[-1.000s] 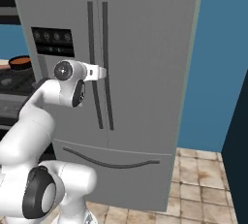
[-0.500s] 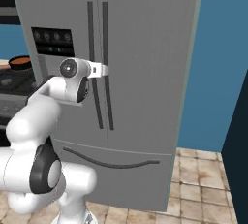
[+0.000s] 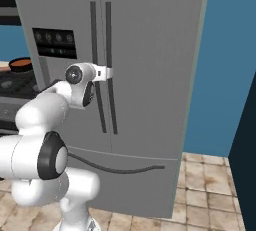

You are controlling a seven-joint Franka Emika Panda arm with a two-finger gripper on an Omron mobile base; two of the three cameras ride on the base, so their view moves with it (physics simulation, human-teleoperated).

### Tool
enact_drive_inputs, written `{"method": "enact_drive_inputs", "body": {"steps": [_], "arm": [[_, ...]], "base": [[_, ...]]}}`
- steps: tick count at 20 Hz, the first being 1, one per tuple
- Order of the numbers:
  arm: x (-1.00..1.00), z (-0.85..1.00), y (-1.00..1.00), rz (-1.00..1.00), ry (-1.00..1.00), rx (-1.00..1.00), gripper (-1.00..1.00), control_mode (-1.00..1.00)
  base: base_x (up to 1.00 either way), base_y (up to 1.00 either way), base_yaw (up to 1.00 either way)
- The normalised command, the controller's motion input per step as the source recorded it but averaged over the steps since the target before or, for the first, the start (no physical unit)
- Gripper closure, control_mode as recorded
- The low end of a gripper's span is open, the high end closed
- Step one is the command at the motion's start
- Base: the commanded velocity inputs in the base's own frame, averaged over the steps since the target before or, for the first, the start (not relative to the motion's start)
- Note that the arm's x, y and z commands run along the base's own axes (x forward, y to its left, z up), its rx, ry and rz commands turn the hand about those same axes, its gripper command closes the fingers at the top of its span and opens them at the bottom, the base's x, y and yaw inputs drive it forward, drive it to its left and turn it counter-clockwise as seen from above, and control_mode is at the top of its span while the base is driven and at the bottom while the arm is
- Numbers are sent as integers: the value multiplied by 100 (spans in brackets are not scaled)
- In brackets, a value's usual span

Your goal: Retrieve the steak from the fridge and place it on the saucepan with marinade on the stove.

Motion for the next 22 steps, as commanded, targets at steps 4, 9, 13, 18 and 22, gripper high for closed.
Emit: {"method": "enact_drive_inputs", "body": {"steps": [4, 9, 13, 18, 22], "arm": [[47, -15, 0, 0, -5, 0, -100, -100], [49, -12, 0, 0, -3, 0, -100, -100], [42, -7, 0, 0, -1, 0, -100, -100], [41, -8, 0, 0, -1, 0, -100, -100], [46, -5, 0, 0, 0, 0, -100, -100]], "base": [[0, 0, 0], [0, 0, 0], [0, 0, 0], [0, 0, 0], [0, 0, 0]]}}
